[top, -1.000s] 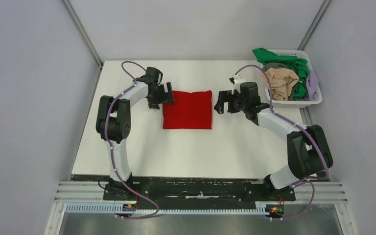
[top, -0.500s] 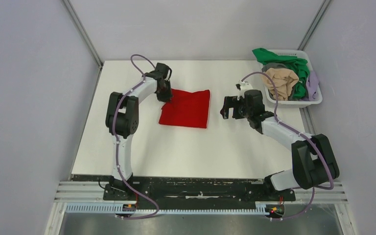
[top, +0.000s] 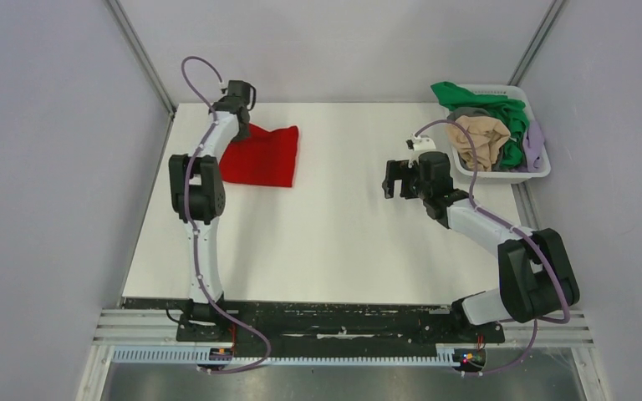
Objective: Fold and stack the t-shirts
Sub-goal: Put the neatly folded tshirt into the corner of the board with the left arm, then smooth out wrinkles on the folded tshirt
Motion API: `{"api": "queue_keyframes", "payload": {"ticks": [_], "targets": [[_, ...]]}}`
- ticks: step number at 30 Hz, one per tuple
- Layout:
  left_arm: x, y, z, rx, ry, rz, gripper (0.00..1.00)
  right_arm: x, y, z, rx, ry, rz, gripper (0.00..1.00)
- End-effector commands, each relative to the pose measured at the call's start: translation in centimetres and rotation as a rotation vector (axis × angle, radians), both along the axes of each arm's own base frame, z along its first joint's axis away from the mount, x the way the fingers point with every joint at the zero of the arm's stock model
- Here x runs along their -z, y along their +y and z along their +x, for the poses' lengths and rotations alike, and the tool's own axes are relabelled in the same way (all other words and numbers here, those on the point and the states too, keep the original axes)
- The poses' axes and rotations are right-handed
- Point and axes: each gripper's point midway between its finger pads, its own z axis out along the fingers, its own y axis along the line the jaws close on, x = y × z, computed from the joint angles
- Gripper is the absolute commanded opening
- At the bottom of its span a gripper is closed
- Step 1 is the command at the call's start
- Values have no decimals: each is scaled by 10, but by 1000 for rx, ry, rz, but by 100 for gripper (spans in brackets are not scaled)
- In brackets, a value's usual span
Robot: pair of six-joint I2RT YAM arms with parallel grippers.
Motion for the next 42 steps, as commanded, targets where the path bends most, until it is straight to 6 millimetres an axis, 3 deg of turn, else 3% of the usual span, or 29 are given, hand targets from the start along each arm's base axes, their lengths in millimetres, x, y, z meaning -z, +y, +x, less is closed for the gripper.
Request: {"api": "queue_keyframes", "payload": {"ticks": [1,4,6,11,12,16,18,20,22,27,32,38,42], "targets": [[-34,70,37,-43,-89,137,2,-2,-13,12,48,-51,-58,98],[-37,96,50,-66,-104,186,2,2,-14,18,57,-43,-70,98],[-43,124,59,-91,-129,221,2,3,-13,21,62,-43,-70,98],[-47,162,81,-169,-227,242,5,1,-13,26,64,-53,-71,98],[-50,168,85,-188,-252,246,13,2,-13,26,65,-52,-73,98],[-67,184,101,-233,-345,273,25,3,-16,23,76,-47,-81,98],[-80,188,105,-262,-392,294,55,3,-17,21,80,-45,-81,98],[-94,188,106,-276,-432,284,70,0,-18,19,83,-52,-78,98],[-102,181,106,-278,-457,233,99,-3,-19,16,84,-60,-74,98],[-104,151,100,-233,-470,40,100,-8,-19,10,80,-72,-59,98],[-94,82,109,-19,-461,-247,100,-8,-22,4,76,-74,-68,98],[-96,8,128,155,-521,-632,100,-6,-26,-1,80,-71,-86,98],[-93,-10,144,159,-575,-793,100,-7,-27,-2,82,-75,-92,98]]}}
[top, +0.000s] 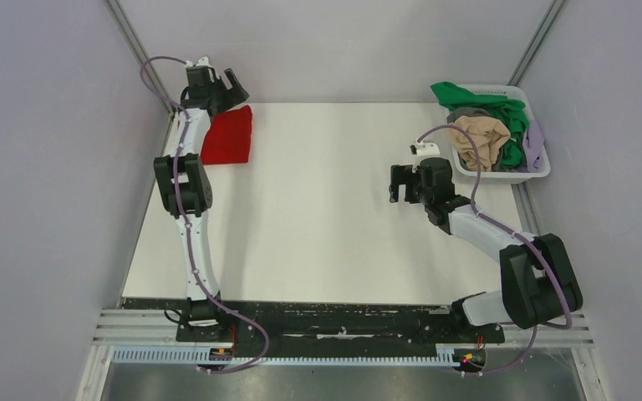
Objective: Fold and stack the t-shirts
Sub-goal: Smooth out wrinkles on the folded tshirt
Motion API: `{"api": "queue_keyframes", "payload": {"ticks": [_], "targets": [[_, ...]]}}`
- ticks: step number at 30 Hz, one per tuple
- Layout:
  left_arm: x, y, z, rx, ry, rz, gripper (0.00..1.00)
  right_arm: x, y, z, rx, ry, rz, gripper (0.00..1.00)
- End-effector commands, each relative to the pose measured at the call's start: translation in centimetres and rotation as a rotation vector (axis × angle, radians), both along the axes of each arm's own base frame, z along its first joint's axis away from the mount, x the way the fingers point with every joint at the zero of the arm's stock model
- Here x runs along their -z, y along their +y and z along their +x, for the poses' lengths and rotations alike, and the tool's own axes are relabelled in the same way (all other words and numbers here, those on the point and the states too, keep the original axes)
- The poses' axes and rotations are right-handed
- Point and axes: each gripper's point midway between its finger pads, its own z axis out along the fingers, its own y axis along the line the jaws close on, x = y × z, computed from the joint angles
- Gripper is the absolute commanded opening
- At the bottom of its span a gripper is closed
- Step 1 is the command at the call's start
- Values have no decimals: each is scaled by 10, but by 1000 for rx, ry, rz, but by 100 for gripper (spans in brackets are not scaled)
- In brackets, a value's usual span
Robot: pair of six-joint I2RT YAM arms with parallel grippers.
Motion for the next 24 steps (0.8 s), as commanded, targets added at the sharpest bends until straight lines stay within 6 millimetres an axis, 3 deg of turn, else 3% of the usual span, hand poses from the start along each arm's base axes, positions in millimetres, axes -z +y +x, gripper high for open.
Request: {"api": "queue_keyframes", "payload": {"ticks": [1,10,19,21,24], "targets": [[-37,-45,24,108,-159,-295,100,-16,-5,3,9,-58,-12,98],[-1,-66,42,153,-152,-483,100,-11,-8,4,17,-46,-34,98],[44,-58,49,67,-90,-513,100,-7,-10,4,21,-31,-48,98],[41,-56,51,55,-93,-512,100,-10,-10,4,21,-35,-47,98],[12,-54,53,57,-134,-495,100,-17,-11,4,30,-50,-46,98]]}}
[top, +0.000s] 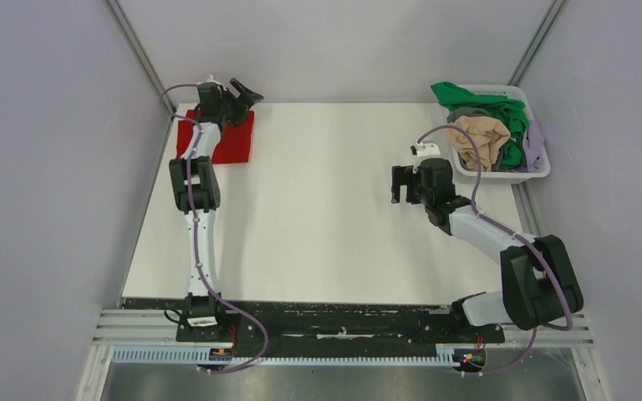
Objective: Fold and stack the t-shirts
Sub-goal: Smooth out wrinkles on the folded tshirt, then reset both arms
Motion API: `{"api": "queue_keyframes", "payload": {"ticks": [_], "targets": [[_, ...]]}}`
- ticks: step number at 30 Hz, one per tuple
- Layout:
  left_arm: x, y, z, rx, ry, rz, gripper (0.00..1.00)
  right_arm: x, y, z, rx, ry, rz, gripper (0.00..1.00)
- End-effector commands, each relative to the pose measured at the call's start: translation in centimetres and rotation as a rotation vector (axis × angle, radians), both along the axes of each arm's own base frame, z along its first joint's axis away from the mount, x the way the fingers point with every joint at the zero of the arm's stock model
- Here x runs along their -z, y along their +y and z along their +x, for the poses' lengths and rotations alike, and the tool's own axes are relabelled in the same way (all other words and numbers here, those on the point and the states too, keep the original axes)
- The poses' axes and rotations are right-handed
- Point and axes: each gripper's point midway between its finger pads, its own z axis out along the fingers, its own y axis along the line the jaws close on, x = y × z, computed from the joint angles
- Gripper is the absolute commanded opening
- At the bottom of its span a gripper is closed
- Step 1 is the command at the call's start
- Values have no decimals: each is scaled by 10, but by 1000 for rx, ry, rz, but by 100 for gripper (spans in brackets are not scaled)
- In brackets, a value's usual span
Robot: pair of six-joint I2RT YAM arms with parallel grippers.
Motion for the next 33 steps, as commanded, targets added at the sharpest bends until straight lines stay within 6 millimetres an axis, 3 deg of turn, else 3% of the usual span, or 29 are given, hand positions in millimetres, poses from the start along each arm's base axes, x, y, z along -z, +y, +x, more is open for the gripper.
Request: {"api": "queue_keyframes", "payload": {"ticks": [1,4,6,8,10,12,16,18,21,22,23,25,29,33], "targets": [[-60,6,9,-37,-93,-11,100,-20,-5,6,23,-54,-7,98],[-122,6,1,-34,-168,18,100,-32,-8,3,41,-83,7,98],[-170,-1,-16,-11,-216,42,100,-38,-10,-1,51,-100,16,98],[-195,-14,-40,33,-224,69,100,-40,-12,-8,52,-114,24,98],[-207,-30,-71,76,-203,90,100,-38,-15,-14,63,-122,30,98],[-197,-48,-105,106,-128,132,100,-33,-17,-23,81,-119,48,98],[-158,-88,-181,120,-53,229,100,-29,-16,-39,79,-132,103,98],[-139,-103,-231,132,-25,275,100,-29,-19,-46,83,-142,109,98],[-129,-112,-293,103,-45,375,100,-27,-24,-57,105,-167,125,98],[-118,-115,-316,108,-41,414,100,-24,-26,-61,114,-171,131,98],[-116,-112,-334,88,-61,447,100,-24,-27,-65,110,-180,137,98],[-94,-106,-370,92,-46,440,100,-19,-27,-73,101,-184,142,98],[-77,-91,-417,75,-55,387,100,-10,-31,-82,119,-185,161,98],[-75,-76,-433,29,-86,394,100,-9,-24,-86,76,-202,178,98]]}}
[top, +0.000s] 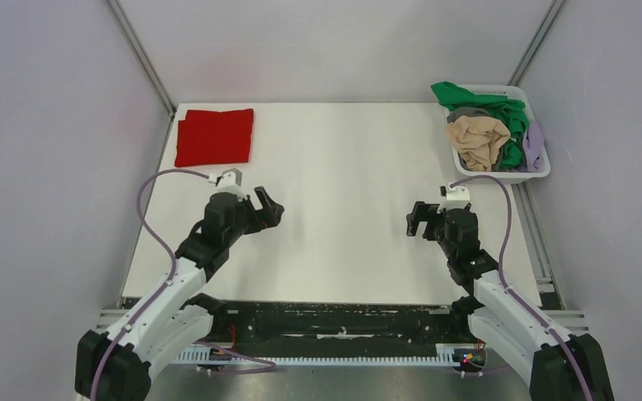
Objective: Fold and stack the t-shirts
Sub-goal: Reset both arms
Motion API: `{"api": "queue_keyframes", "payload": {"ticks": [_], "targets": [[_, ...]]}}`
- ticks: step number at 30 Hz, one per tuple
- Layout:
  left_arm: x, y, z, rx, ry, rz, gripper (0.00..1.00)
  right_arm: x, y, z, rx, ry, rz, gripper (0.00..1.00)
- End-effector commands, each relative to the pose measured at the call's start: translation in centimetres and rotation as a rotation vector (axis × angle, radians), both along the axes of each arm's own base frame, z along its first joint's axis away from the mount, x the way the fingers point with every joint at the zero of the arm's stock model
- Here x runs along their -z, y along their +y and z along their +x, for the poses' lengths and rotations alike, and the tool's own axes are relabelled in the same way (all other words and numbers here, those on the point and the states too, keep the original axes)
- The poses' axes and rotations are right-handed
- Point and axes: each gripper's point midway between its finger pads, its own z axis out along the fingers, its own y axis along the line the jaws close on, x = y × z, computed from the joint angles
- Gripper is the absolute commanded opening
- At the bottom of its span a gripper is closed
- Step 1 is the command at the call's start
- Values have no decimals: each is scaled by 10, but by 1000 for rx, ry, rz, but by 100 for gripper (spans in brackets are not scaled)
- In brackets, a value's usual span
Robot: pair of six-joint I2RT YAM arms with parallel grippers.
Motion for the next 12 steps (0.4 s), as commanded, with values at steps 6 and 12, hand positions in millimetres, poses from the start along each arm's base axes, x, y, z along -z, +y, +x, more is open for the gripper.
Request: {"api": "queue_keyframes", "payload": {"ticks": [6,12], "targets": [[-31,17,3,-70,-107,22,100,-8,5,3,-14,-62,43,98],[-24,25,1,-104,-86,44,100,-10,6,3,-30,-71,33,98]]}}
